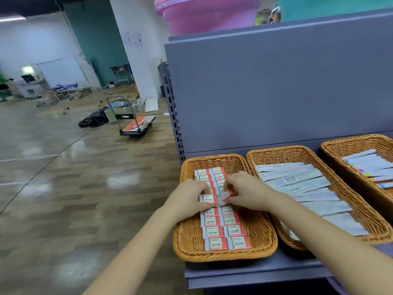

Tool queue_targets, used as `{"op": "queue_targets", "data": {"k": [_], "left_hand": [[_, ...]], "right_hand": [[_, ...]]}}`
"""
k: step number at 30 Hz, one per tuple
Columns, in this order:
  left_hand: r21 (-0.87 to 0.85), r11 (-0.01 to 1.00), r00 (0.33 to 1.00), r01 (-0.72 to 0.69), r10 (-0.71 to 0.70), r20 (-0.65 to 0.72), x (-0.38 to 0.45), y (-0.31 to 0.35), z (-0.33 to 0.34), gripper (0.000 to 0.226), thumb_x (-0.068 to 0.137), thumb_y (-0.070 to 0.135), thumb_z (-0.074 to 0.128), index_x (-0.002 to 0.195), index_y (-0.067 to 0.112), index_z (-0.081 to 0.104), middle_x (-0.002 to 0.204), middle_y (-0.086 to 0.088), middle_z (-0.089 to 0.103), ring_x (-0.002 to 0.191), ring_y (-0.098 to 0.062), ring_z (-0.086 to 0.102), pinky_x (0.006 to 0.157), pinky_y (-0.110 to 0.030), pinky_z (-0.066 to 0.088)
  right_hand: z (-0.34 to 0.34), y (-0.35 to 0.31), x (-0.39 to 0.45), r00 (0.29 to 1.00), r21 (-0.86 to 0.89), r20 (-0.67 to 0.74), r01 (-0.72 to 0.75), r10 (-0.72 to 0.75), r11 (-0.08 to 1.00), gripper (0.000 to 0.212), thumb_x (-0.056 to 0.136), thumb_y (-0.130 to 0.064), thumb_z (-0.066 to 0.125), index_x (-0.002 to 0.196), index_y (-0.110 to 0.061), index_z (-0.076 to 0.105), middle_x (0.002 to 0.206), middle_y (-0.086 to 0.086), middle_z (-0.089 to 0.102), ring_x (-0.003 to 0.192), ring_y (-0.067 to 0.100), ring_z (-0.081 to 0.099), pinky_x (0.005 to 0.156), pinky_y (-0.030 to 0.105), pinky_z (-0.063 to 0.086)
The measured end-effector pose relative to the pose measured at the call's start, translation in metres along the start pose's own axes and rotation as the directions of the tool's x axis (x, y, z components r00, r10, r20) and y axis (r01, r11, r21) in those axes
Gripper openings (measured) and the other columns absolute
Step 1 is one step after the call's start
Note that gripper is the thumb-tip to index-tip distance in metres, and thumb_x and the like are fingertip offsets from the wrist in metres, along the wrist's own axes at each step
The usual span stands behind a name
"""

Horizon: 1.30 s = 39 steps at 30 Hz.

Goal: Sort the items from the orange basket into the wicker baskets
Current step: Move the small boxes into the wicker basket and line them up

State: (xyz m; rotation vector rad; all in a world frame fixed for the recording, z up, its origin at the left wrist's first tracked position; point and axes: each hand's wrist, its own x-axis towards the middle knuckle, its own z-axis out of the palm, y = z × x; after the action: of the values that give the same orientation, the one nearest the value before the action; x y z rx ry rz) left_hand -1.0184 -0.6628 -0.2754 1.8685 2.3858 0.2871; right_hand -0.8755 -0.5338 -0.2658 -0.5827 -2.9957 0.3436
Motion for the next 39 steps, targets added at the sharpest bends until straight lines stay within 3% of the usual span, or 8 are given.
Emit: {"op": "queue_targets", "data": {"k": [7,12,23,27,34,39], "left_hand": [[0.037,0.998,0.998,-0.055,0.057,-0.030,0.004,0.002,0.011,0.033,0.089,0.041,0.059,0.115,0.021,0.058,0.111,0.003,0.051,0.101,-0.013,0.049,0.081,-0.026,0.043],[0.061,0.996,0.997,-0.068,0.071,-0.034,0.004,0.003,0.012,0.030,0.090,0.040,0.057,0.113,0.021,0.056,0.109,0.003,0.053,0.101,-0.013,0.048,0.081,-0.026,0.043],[0.092,0.991,0.995,-0.096,0.095,0.016,0.010,0.004,0.011,0.024,0.091,0.038,0.056,0.104,0.019,0.052,0.107,0.002,0.052,0.103,-0.015,0.046,0.071,-0.024,0.039],[0.122,0.988,0.995,-0.097,0.096,0.019,0.018,0.011,0.004,0.029,0.092,0.043,0.050,0.106,0.018,0.053,0.108,0.000,0.056,0.098,-0.016,0.050,0.073,-0.029,0.043],[0.225,0.956,0.975,-0.187,0.209,-0.078,0.054,0.061,-0.007,0.039,0.095,0.038,0.048,0.123,0.013,0.050,0.125,-0.006,0.052,0.118,-0.024,0.046,0.091,-0.037,0.043],[0.341,0.893,0.953,-0.292,0.303,0.020,0.082,0.125,-0.002,0.048,0.095,0.045,0.044,0.129,0.011,0.048,0.128,-0.010,0.050,0.120,-0.028,0.043,0.094,-0.039,0.039]], "right_hand": [[0.013,-0.009,-0.005,0.998,-0.050,-0.026,-0.053,0.052,0.997,0.026,0.089,-0.028,0.058,0.112,-0.018,0.053,0.116,0.000,0.054,0.108,0.016,0.046,0.089,0.026,0.039],[0.018,-0.015,-0.005,0.993,-0.039,-0.014,-0.120,0.119,0.992,0.024,0.090,-0.021,0.057,0.113,-0.015,0.053,0.116,-0.001,0.045,0.101,0.018,0.053,0.088,0.031,0.047],[0.027,-0.017,-0.006,0.991,-0.093,-0.066,-0.122,0.116,0.988,0.021,0.092,-0.023,0.054,0.111,-0.015,0.053,0.112,0.001,0.048,0.101,0.018,0.050,0.084,0.027,0.043],[0.020,-0.011,-0.008,0.989,-0.088,-0.112,-0.102,0.092,0.991,0.025,0.094,-0.028,0.050,0.116,-0.016,0.053,0.115,0.000,0.052,0.108,0.017,0.049,0.089,0.028,0.041],[-0.006,0.030,-0.034,0.957,-0.155,-0.247,-0.195,0.153,0.968,0.034,0.094,-0.024,0.049,0.126,-0.013,0.049,0.121,0.005,0.051,0.115,0.022,0.046,0.096,0.033,0.039],[-0.032,0.081,-0.077,0.948,-0.210,-0.168,-0.302,0.270,0.930,0.044,0.096,-0.032,0.048,0.137,-0.017,0.041,0.140,0.001,0.041,0.129,0.019,0.035,0.107,0.029,0.029]]}}
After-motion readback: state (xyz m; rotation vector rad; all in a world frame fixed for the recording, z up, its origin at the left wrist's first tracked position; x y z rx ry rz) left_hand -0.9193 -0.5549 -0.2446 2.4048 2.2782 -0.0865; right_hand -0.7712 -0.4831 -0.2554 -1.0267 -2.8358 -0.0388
